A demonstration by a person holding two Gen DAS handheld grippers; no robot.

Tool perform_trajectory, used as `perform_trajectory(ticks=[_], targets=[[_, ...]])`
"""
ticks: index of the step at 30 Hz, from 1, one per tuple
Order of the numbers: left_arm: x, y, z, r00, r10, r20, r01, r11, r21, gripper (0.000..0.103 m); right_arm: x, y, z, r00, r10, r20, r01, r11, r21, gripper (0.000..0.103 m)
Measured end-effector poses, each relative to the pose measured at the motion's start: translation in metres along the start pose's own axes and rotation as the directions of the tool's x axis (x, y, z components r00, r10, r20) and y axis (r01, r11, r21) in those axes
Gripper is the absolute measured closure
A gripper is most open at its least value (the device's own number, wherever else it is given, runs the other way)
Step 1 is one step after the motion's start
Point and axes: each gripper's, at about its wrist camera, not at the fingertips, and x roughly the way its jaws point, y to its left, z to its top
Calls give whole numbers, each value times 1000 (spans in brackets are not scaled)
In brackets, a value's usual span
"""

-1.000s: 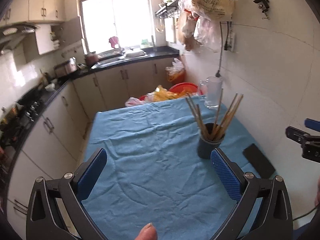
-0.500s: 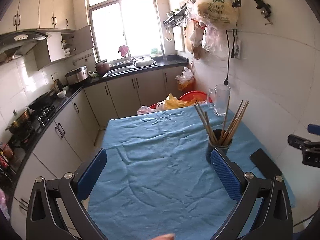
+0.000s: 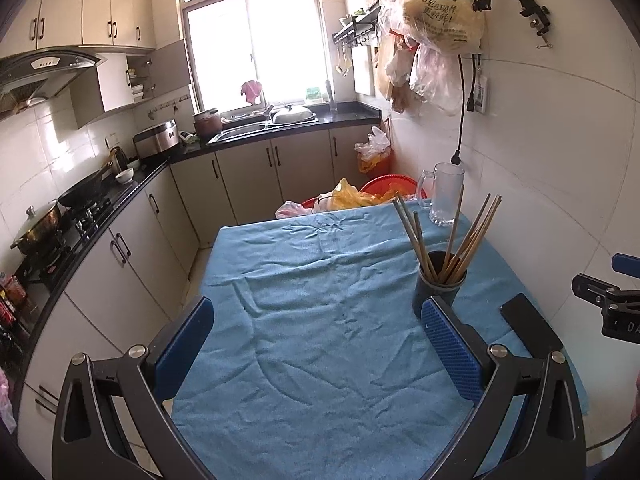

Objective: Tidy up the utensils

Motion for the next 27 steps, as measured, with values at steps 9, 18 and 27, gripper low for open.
perform_trajectory(ticks=[9,18,27], targets=[[3,-1,0,1000,-1,-7,1,1000,2,0,2,3,-2,1000,5,-13,-5,1000,-9,10],[6,-4,-1,1000,15,2,-15,1000,19,0,3,5,-3,1000,1,-22,-1,1000,-4,10],[7,-4,-2,1000,13,1,-13,1000,18,0,6,9,-3,1000,0,-28,0,1000,-7,10]])
